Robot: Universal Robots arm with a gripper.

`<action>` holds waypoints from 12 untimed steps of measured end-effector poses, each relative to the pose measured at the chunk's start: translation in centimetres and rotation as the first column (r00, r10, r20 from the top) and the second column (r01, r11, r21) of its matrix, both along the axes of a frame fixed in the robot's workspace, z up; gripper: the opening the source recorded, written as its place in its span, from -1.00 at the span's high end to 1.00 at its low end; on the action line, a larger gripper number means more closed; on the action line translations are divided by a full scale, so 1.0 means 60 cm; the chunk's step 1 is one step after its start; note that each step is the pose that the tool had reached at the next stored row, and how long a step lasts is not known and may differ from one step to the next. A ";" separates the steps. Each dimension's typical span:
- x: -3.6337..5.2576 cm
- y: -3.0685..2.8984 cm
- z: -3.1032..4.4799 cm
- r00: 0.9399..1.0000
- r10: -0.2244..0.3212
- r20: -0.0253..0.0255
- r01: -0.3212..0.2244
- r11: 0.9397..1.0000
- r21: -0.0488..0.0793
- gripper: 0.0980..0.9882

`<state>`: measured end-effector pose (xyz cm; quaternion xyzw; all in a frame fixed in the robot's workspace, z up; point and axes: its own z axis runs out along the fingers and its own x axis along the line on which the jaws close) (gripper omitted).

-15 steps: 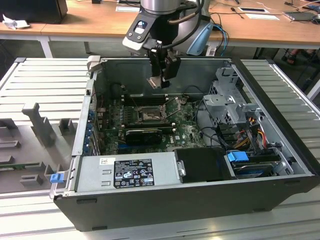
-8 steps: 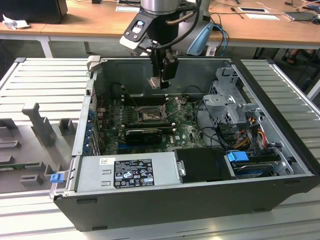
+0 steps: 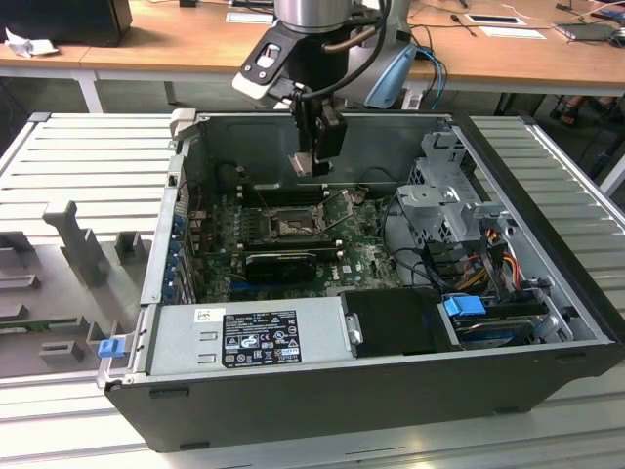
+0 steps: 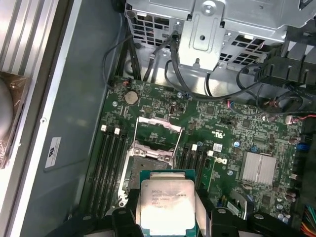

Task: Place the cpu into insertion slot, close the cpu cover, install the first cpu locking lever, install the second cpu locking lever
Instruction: 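Place the cpu into insertion slot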

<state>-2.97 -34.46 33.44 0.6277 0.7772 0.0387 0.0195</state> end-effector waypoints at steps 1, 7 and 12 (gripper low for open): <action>0.000 0.0000 -0.001 1.000 -0.012 0.000 0.012 1.000 0.000 0.03; 0.000 0.0000 -0.003 0.993 -0.115 0.000 0.115 0.993 0.000 0.03; 0.000 0.0000 -0.005 0.990 -0.142 0.000 0.142 0.990 0.000 0.03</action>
